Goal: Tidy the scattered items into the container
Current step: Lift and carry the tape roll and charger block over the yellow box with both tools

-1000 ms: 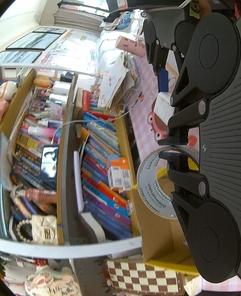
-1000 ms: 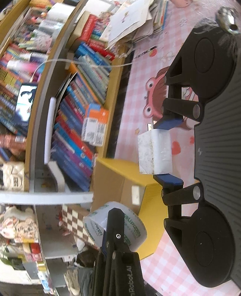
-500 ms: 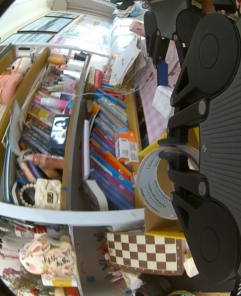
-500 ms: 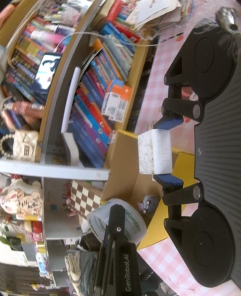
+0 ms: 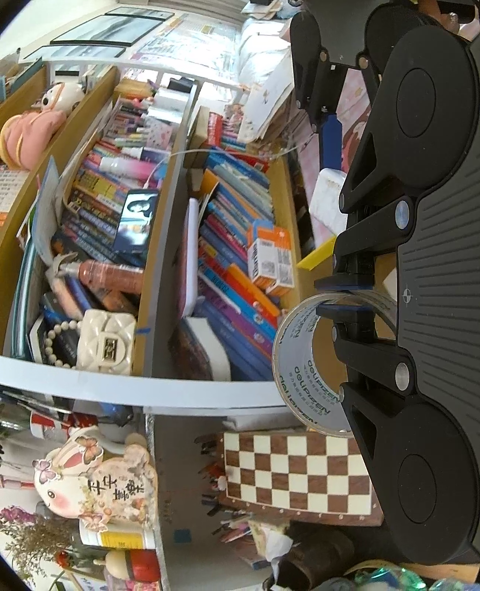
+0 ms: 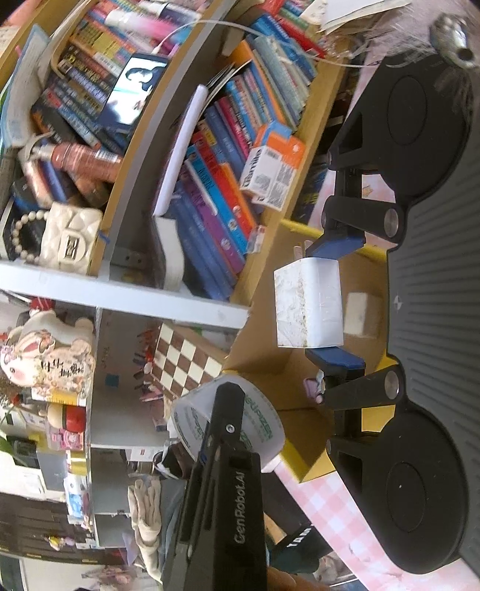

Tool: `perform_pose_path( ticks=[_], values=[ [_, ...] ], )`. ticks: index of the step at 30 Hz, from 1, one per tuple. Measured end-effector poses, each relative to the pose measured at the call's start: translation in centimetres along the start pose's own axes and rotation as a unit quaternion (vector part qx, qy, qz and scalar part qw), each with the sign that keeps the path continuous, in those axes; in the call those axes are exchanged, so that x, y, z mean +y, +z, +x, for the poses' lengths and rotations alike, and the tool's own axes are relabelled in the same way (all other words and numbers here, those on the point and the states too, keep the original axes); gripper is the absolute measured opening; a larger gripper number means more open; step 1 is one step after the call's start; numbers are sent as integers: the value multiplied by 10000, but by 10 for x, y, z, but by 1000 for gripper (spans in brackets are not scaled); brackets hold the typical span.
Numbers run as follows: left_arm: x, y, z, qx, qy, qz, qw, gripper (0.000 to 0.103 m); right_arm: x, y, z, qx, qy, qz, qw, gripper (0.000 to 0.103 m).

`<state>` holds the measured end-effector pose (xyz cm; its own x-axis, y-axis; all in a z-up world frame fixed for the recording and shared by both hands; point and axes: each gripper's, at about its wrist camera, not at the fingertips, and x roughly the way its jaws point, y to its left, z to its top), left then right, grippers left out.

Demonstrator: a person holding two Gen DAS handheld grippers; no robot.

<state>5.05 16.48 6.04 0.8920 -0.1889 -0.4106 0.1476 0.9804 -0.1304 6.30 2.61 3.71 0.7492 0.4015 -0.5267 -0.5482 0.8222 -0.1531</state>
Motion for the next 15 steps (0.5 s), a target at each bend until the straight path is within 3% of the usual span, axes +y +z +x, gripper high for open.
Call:
perform_pose_path(
  ticks=[15],
  values=[
    [23,10,58,415,-208,-28,9989,6,-8,23,56,152,104,-271,9995,48]
  ],
)
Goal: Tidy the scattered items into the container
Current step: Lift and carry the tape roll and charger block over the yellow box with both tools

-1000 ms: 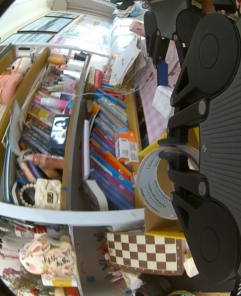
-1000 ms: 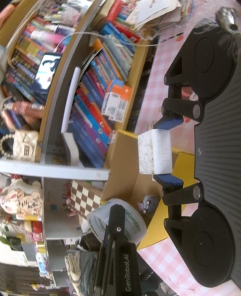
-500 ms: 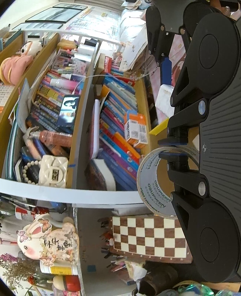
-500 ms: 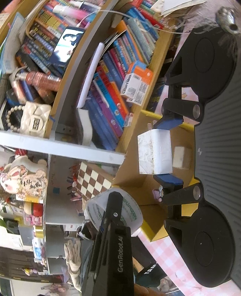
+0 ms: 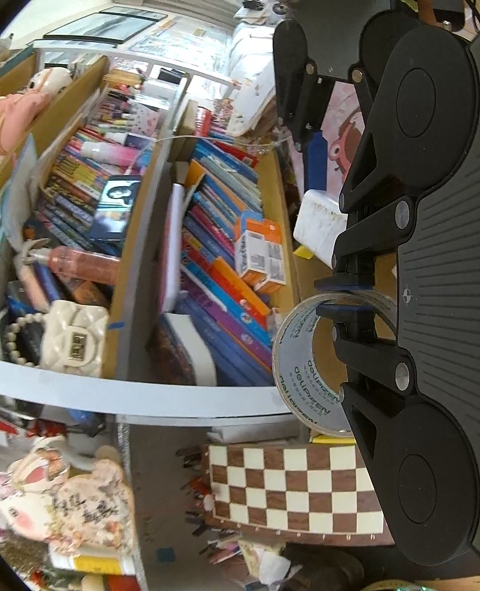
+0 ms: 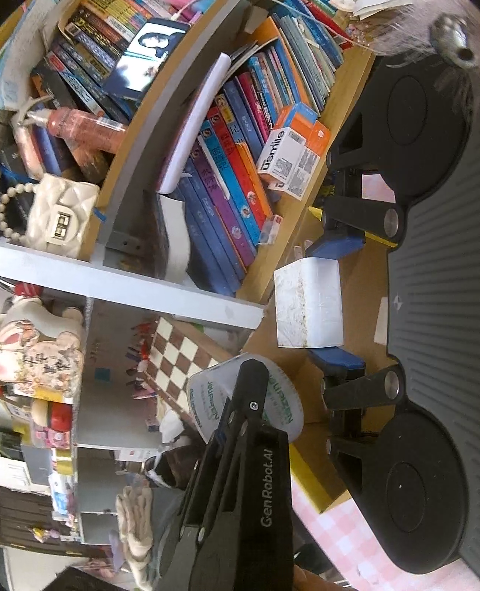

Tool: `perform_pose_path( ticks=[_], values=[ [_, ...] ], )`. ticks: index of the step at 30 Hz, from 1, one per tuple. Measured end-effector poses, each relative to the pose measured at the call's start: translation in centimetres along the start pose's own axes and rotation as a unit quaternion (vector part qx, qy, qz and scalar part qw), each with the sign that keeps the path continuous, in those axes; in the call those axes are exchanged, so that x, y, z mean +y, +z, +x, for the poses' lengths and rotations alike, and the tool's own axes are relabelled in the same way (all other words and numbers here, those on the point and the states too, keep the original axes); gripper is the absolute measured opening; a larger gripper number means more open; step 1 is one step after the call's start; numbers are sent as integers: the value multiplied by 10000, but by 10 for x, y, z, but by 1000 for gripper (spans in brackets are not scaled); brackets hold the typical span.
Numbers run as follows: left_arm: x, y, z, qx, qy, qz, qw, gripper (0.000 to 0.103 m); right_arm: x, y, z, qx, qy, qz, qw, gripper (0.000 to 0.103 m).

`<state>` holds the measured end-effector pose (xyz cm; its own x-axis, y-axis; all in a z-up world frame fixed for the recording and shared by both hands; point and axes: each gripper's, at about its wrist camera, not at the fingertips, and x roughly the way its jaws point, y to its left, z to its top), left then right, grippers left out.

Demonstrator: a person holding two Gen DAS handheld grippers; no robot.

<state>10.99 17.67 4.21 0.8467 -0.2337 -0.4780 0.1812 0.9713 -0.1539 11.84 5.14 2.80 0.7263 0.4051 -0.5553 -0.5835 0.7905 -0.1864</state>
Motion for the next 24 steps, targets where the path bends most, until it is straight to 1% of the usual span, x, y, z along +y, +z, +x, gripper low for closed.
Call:
perform_pose_path(
  ticks=[14,24],
  values=[
    [19,-12,63,633,-150,-49,9979,6,-14,-9,61,540,161,-124,9983,48],
    [30,-24,101,1174,-189,-115,9928,6,-16,-16,99,868,361,-331,9950,48]
  ],
)
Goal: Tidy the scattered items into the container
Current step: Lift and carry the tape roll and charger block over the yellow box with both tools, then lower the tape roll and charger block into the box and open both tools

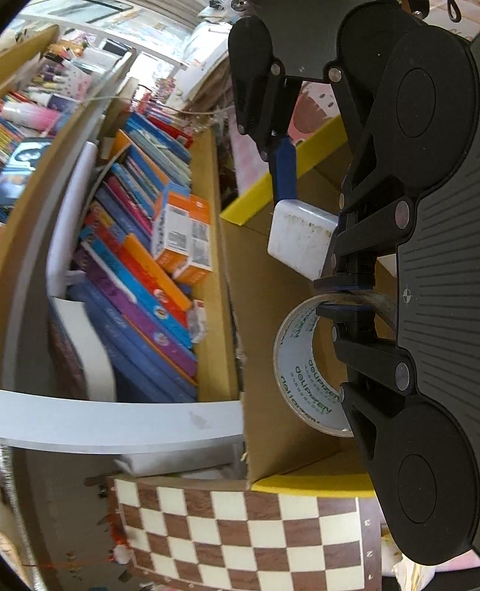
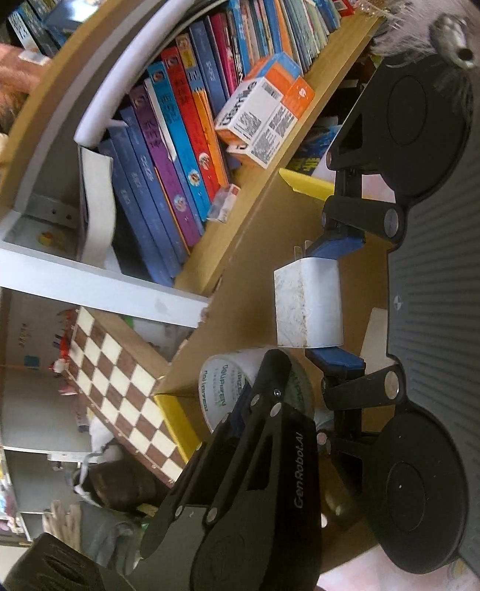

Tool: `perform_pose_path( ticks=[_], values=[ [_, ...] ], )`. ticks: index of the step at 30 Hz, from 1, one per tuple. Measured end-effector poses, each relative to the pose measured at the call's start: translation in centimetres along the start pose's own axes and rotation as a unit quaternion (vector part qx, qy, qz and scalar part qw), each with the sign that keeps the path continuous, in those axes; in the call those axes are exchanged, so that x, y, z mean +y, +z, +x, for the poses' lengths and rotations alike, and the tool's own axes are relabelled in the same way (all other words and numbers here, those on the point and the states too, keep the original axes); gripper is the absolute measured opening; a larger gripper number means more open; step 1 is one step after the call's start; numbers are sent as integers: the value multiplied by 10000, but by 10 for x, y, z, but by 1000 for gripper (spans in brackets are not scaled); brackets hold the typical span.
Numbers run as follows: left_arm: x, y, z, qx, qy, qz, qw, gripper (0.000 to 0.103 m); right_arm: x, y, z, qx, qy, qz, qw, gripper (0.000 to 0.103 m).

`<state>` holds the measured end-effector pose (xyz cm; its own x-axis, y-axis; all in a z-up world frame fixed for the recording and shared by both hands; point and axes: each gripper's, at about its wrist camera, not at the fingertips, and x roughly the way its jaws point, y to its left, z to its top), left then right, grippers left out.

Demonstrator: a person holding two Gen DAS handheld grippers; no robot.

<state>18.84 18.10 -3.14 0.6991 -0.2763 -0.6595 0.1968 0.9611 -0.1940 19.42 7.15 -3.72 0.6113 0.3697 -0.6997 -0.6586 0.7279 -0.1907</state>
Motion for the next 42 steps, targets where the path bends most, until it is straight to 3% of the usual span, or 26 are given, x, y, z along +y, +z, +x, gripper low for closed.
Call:
perform_pose_path(
  ticks=[9,20,42],
  values=[
    [16,2,22,379,-235,-262,9987,7,-5,4,28,218,179,-205,9994,48],
    [24,5,32,601,-31,-495,9970,7,-6,8,45,418,268,-348,9982,48],
    [26,5,33,632,-26,-598,9962,8,-5,7,45,451,275,-374,9979,48]
  ],
)
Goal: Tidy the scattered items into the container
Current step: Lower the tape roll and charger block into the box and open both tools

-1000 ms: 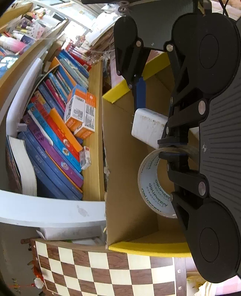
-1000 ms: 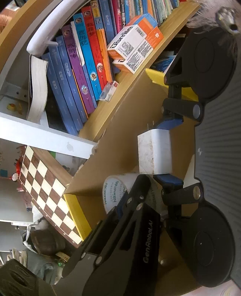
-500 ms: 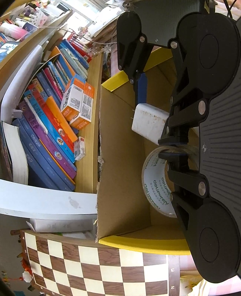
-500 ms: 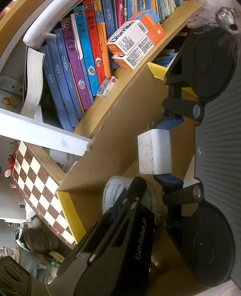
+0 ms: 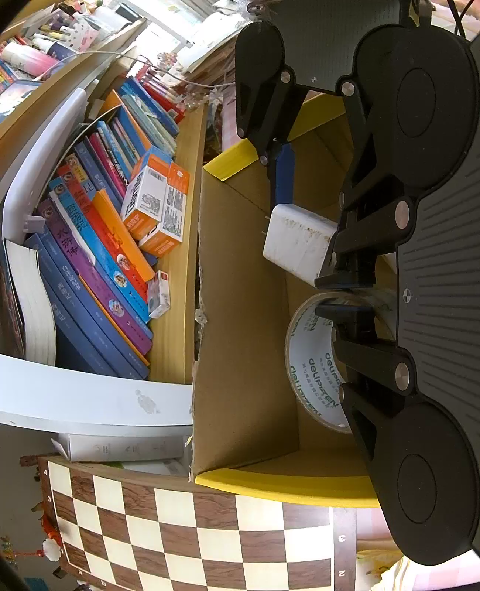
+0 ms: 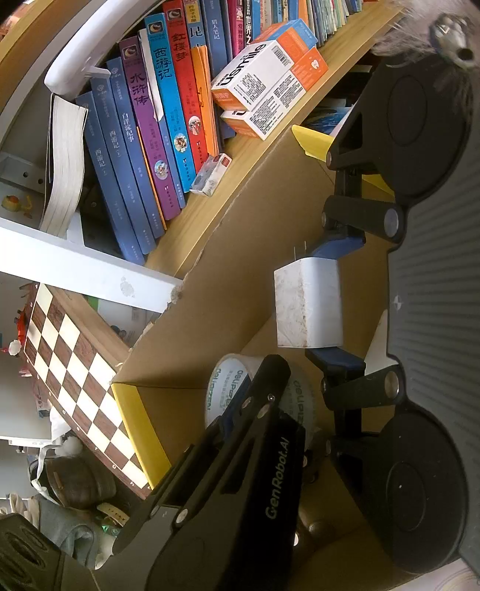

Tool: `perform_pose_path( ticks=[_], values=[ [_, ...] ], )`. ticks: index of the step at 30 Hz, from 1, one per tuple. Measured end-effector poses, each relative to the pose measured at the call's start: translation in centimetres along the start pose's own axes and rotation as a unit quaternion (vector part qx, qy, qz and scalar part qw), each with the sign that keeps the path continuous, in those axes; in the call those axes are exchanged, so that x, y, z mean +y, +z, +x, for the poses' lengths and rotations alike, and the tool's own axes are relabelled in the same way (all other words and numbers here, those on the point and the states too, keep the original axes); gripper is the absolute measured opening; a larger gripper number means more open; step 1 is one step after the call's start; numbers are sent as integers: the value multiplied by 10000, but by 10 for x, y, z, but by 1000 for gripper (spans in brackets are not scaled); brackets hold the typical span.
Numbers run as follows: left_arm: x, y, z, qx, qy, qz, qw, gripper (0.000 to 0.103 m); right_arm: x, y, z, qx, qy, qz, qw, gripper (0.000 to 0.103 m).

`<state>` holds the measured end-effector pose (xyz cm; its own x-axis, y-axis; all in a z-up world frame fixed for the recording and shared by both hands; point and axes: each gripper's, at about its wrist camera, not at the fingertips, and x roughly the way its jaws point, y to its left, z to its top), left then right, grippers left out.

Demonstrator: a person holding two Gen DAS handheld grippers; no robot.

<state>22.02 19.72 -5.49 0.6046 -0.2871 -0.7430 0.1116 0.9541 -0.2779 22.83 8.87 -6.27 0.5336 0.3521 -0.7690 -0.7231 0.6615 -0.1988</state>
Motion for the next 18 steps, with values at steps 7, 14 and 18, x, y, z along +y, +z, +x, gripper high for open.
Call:
perform_pose_path(
  ticks=[7,14,18],
  values=[
    [0,0,0,-17,7,-10,10000,11,0,0,-1,-15,-14,20,10000,48],
    [-2,0,-2,-23,22,57,10000,24,0,0,-3,-46,-31,21,10000,49],
    [-3,0,-5,-111,125,3,9999,58,0,0,-4,-50,-47,14,10000,49]
  ],
)
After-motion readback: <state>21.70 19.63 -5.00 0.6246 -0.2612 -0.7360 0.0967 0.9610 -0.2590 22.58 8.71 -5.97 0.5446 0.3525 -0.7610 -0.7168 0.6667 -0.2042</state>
